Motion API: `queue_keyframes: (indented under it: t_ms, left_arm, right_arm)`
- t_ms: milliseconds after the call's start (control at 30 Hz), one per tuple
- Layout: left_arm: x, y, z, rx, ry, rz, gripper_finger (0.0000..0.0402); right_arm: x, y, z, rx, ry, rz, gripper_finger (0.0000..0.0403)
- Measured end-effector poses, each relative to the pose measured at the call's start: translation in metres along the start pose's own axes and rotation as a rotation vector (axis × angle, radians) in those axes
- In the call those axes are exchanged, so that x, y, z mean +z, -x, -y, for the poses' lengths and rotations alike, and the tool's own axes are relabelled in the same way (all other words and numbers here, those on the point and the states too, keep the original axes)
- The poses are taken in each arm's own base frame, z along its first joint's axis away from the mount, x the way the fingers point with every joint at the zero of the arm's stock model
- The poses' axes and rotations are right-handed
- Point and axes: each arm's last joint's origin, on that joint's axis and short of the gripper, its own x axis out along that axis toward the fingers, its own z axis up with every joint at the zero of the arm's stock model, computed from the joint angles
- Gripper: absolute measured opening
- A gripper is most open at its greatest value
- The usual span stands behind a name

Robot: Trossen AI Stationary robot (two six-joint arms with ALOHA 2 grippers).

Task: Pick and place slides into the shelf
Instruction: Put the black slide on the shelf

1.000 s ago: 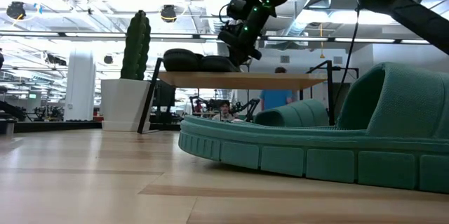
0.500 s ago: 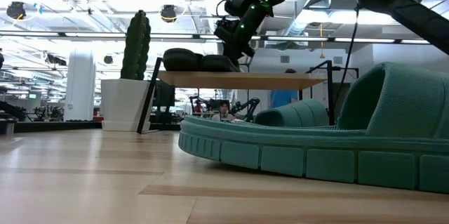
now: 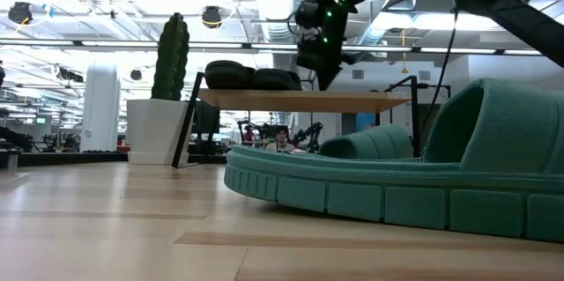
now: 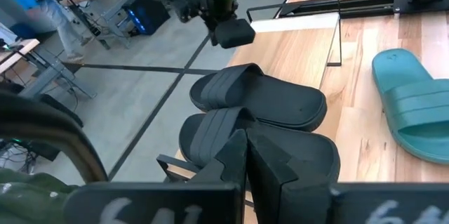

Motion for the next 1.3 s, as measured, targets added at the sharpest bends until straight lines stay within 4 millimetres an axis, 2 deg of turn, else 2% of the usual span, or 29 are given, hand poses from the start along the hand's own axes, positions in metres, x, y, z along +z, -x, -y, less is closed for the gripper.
queue_keyframes:
  t_ms: [233, 533, 1300]
  left_arm:
    - [0.000, 0.000, 0.000, 0.000, 0.002, -0.001, 0.0000]
    - [0.000, 0.000, 0.000, -0.001, 0.003, -0.001, 0.0000]
    - [0.000, 0.000, 0.000, -0.001, 0.017, -0.001, 0.0000]
  right_arm:
    - [0.000, 0.000, -0.008, 0.085, 0.011, -0.004, 0.0000]
    - [0.000, 0.004, -0.021, 0.102, 0.038, -0.005, 0.0000]
    - [0.006, 0.009, -0.038, 0.224, 0.049, 0.059, 0.0000]
